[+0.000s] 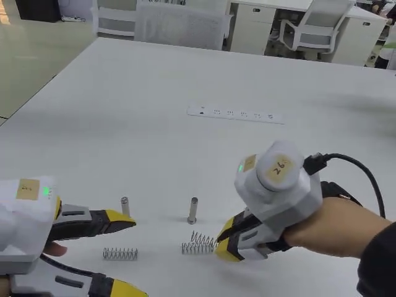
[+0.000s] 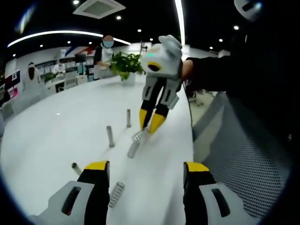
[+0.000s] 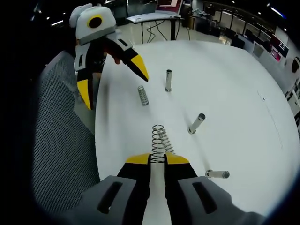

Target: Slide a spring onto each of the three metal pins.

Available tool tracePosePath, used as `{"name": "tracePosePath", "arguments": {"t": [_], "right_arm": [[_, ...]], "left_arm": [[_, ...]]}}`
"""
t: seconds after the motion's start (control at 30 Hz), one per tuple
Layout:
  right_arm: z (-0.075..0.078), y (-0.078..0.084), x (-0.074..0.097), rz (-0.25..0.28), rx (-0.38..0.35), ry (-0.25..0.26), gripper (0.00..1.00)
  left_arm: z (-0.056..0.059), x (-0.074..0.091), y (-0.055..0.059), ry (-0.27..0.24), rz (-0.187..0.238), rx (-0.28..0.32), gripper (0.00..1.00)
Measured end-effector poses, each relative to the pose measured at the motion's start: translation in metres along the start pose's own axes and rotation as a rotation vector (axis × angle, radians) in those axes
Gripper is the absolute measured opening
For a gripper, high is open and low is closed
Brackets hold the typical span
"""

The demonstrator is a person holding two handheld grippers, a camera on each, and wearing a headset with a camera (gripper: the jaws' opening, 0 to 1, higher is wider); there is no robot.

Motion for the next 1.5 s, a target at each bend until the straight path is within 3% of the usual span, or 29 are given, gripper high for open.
{"name": "tracePosePath", "arguments": {"t": [0.3,0.87,1.23,1.5], "right_arm": [[-0.011,-0.015,-0.008,-0.014,0.060,-0.041,0.07],[-0.023,-0.025,-0.009,-0.041,0.128,-0.100,0.07],[-0.032,-0.030,-0.010,-0.052,0.160,-0.137,0.07],[-0.037,-0.031,-0.009,-0.055,0.172,-0.160,0.07]], "left_arm": [[0.001,-0.011,-0.005,0.035,0.007,-0.014,0.53],[0.000,-0.025,-0.007,0.081,0.021,-0.050,0.28],[0.005,-0.028,-0.002,0.119,0.003,-0.079,0.11],[0.007,-0.029,0.001,0.129,-0.020,-0.112,0.05]]}}
Point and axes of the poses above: the centre of the closed fingertips' face, and the gripper's own axes: x roughly backward along the fingers, z roughly to its right, y roughly out of its underside, the point moved 7 cm from there along x, roughly backward along the fingers, and after that the axes turned 5 degrees about -y, right-handed, at the moved point
